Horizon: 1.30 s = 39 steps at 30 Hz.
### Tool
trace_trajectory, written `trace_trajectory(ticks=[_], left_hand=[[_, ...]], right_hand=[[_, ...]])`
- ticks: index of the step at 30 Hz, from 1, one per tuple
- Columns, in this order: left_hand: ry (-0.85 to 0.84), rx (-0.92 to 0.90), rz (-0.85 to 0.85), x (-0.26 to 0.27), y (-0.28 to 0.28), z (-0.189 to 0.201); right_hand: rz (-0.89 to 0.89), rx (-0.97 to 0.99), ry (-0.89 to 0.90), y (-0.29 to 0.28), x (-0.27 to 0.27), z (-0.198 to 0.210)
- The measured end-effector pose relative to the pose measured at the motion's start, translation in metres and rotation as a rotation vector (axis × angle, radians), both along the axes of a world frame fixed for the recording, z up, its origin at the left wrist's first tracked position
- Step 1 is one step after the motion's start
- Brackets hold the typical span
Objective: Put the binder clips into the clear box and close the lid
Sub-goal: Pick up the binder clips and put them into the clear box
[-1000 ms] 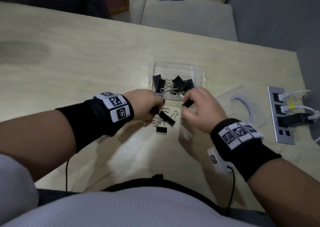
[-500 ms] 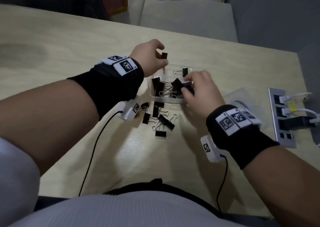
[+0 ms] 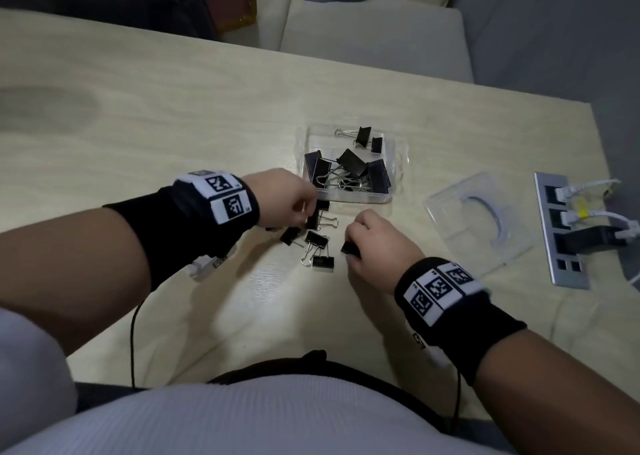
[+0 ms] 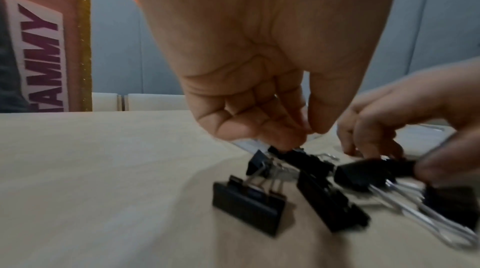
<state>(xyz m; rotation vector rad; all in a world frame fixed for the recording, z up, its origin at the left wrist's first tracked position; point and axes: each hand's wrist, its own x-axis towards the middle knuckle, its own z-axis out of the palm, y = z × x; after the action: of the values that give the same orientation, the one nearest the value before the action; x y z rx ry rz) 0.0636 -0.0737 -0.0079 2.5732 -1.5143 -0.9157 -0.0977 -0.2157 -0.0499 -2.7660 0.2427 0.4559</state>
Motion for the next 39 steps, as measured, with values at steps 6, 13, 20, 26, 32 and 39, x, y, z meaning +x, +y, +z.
trace_trajectory(ticks=[6, 13, 20, 26, 32, 39], left_hand=[[-0.161, 0.108, -0.149, -0.012, 0.013, -0.016], [-0.179, 0.071, -0.171, -0.018, 0.007, -0.019], [-0.211, 0.086, -0.214, -0.019, 0.004, -0.016], [-0.183, 0.068, -0.161, -0.015, 0.006, -0.019], [-0.18, 0.071, -0.112, -0.014, 0.01, -0.022], [-0.141, 0.102, -0.059, -0.018, 0.009, -0.019]], right_hand=[[-0.092, 0.094, -0.009, -0.009, -0.003, 0.013], [-0.147, 0.24, -0.284, -0.014, 0.02, 0.045], [-0.49, 0.264, -0.474, -0.038, 0.069, 0.061], [-0.096, 0.142, -0.261, -0.01, 0.045, 0.048], [0.312, 0.019, 0.023, 0.017, -0.003, 0.008], [0.084, -0.017, -0.029, 0.017, -0.011, 0.0]])
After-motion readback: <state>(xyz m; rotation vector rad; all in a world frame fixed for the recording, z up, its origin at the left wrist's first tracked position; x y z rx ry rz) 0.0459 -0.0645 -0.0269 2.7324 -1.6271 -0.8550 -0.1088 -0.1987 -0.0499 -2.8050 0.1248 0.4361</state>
